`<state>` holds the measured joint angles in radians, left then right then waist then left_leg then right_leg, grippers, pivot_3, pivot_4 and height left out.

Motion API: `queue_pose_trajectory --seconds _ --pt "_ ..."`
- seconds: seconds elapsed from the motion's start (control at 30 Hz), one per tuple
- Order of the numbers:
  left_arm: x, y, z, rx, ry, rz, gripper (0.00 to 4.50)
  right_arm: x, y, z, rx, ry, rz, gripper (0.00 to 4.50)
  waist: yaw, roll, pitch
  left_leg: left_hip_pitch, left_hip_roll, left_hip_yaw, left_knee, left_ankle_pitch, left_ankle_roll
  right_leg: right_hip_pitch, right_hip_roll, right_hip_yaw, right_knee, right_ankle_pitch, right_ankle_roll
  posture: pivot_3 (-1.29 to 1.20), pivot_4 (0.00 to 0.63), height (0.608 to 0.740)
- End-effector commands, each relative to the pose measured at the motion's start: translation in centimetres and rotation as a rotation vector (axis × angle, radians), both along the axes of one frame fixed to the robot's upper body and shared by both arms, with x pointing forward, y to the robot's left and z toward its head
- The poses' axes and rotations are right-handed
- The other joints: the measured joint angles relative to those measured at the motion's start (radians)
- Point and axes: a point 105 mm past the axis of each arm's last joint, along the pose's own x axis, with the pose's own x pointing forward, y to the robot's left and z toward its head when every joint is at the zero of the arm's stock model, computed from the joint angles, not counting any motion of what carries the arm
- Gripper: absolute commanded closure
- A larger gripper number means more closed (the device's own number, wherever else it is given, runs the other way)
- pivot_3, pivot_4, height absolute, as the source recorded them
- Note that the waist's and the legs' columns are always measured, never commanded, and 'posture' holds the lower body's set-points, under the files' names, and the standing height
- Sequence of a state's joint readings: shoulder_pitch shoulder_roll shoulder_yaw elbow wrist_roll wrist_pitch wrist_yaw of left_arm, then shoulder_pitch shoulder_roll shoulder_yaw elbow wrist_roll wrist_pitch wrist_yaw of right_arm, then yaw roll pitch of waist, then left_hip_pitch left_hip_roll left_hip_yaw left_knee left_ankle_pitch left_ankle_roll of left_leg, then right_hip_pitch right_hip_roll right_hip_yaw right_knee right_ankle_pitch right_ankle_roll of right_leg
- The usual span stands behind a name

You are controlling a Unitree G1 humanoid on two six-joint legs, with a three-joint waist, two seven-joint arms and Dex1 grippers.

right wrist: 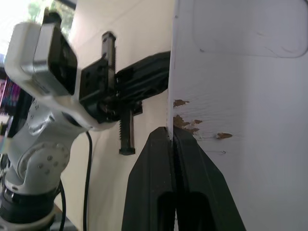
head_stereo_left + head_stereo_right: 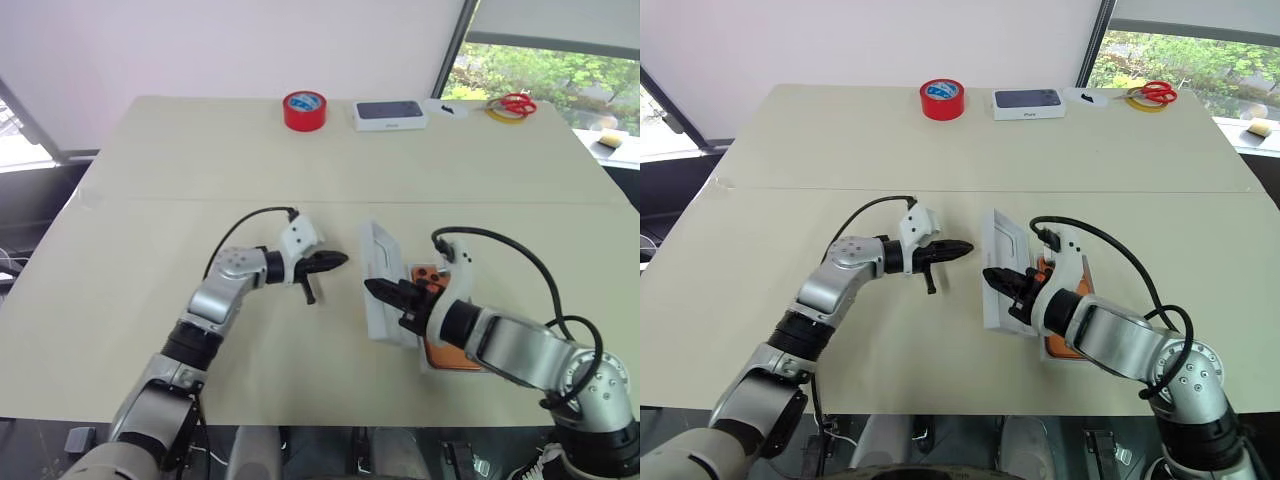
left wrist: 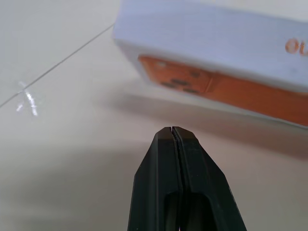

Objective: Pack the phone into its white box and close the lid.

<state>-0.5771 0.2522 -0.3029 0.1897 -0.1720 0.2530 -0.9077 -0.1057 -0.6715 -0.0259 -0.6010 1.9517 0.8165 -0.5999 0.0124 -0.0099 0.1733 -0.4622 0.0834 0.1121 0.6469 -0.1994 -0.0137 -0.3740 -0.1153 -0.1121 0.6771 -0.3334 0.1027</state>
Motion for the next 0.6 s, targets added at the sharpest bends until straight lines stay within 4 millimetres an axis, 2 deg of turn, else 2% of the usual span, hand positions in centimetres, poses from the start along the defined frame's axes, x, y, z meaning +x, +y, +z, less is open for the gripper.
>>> queue_pose_trajectory --seconds 0.03,0.13,0.17,0.27,0.37,0.47,0.53,0.6 --pt "-1.5 -2.3 0.5 0.009 -0.048 -0.069 4.50 -0.4 -0.1 1.2 -0.021 -0.060 0.091 2.48 0.000 0.000 0.000 0.000 0.000 0.000 0.000 0.000 0.000 0.000 0.000 0.000 0.000 0.000 0.000 0.00 0.150 0.730" --pt "-2.0 -3.2 0.4 0.004 -0.041 -0.091 4.50 0.0 -0.9 2.8 -0.051 -0.137 0.125 1.25 -0.002 0.000 0.000 0.000 0.000 0.000 0.000 0.000 0.000 0.000 0.000 0.000 0.000 0.000 0.000 0.00 0.150 0.730" --pt "-2.1 -3.4 0.6 -0.007 -0.026 -0.095 4.50 0.5 -2.1 3.8 -0.088 -0.172 0.116 0.83 -0.001 0.000 0.000 0.000 0.000 0.000 0.000 0.000 0.000 0.000 0.001 0.000 0.000 0.000 0.000 0.00 0.150 0.730" --pt "-2.7 -3.9 0.9 -0.021 -0.011 -0.126 4.50 1.4 -5.2 5.6 -0.220 -0.212 0.093 0.83 0.000 0.000 0.000 0.000 0.000 -0.001 0.000 0.000 0.000 0.000 0.001 0.000 0.000 0.000 0.000 0.00 0.150 0.730" --pt "-3.3 -4.3 1.2 -0.031 -0.007 -0.158 4.50 1.9 -7.6 6.5 -0.306 -0.200 0.045 0.83 0.004 0.000 0.000 0.000 0.000 -0.001 0.000 0.000 0.000 0.001 0.000 0.000 -0.002 0.000 0.000 0.00 0.150 0.730" --pt "-3.8 -5.2 1.5 -0.034 -0.010 -0.192 4.50 2.6 -10.9 7.3 -0.348 -0.193 -0.068 1.67 0.007 -0.001 0.000 0.000 0.000 -0.001 0.000 0.000 0.000 0.002 0.000 -0.001 -0.003 0.000 0.000 0.00 0.150 0.730" --pt "-3.9 -5.8 1.7 -0.031 -0.005 -0.204 4.50 2.7 -12.2 7.1 -0.423 -0.192 -0.096 2.65 0.005 0.000 0.000 0.000 0.000 0.000 0.001 0.000 0.001 0.002 0.000 -0.001 -0.003 0.000 0.000 0.00 0.150 0.730" --pt "-4.0 -6.2 2.0 -0.028 0.001 -0.216 4.50 2.7 -12.5 7.2 -0.480 -0.212 -0.091 3.72 0.003 -0.001 0.000 0.000 0.000 0.000 0.001 0.000 0.001 0.002 0.000 -0.001 -0.003 0.000 0.000 0.00 0.150 0.730"
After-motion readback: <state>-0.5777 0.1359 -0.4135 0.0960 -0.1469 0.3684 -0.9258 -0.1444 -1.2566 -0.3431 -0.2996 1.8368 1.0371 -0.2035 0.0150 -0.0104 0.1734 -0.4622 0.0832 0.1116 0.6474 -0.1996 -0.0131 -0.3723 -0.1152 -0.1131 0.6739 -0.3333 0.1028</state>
